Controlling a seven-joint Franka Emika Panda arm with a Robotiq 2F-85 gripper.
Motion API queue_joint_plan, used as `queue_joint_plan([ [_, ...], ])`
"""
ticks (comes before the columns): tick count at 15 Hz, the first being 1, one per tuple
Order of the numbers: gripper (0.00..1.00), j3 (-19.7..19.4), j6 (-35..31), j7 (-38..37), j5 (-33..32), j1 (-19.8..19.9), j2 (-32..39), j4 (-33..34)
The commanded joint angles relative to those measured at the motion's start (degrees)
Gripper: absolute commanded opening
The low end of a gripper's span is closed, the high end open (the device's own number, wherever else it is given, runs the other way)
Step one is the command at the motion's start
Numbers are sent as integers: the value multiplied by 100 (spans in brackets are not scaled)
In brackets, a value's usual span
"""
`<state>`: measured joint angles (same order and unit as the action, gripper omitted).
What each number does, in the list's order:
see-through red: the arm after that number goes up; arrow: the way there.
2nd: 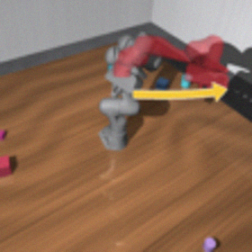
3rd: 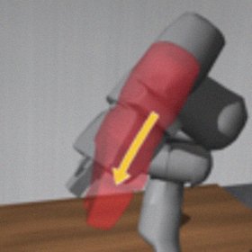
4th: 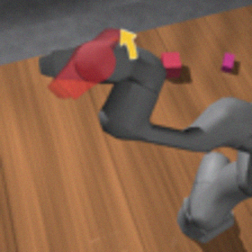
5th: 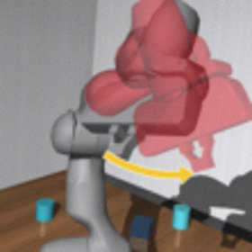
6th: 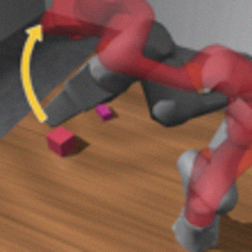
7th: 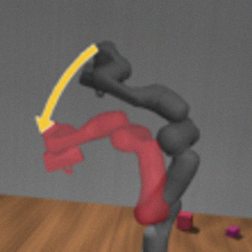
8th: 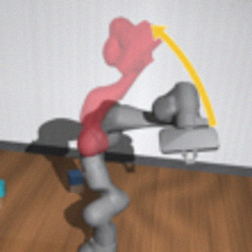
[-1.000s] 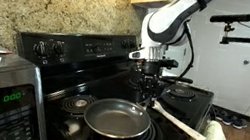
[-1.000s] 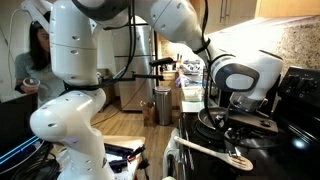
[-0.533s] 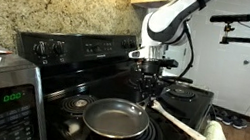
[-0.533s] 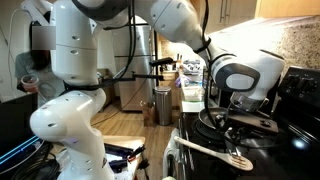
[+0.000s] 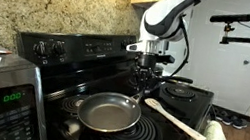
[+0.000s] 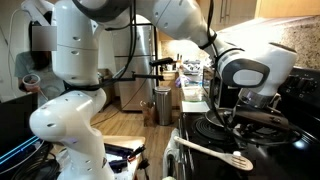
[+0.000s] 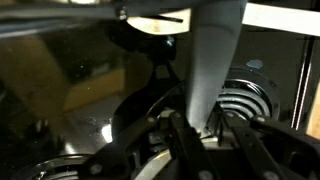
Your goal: Move the pan to the top left plate of the stove then move the cooking stick on the right counter
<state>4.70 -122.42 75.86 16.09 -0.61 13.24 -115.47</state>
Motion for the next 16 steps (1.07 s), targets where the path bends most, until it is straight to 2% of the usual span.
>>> queue_joint_plan([
  [1, 6, 59, 218, -143, 221, 133, 183, 447],
  [8, 6, 144, 243, -419, 452, 214, 807, 1253],
  [16, 6, 177, 298, -813, 197, 199, 1306, 2066],
])
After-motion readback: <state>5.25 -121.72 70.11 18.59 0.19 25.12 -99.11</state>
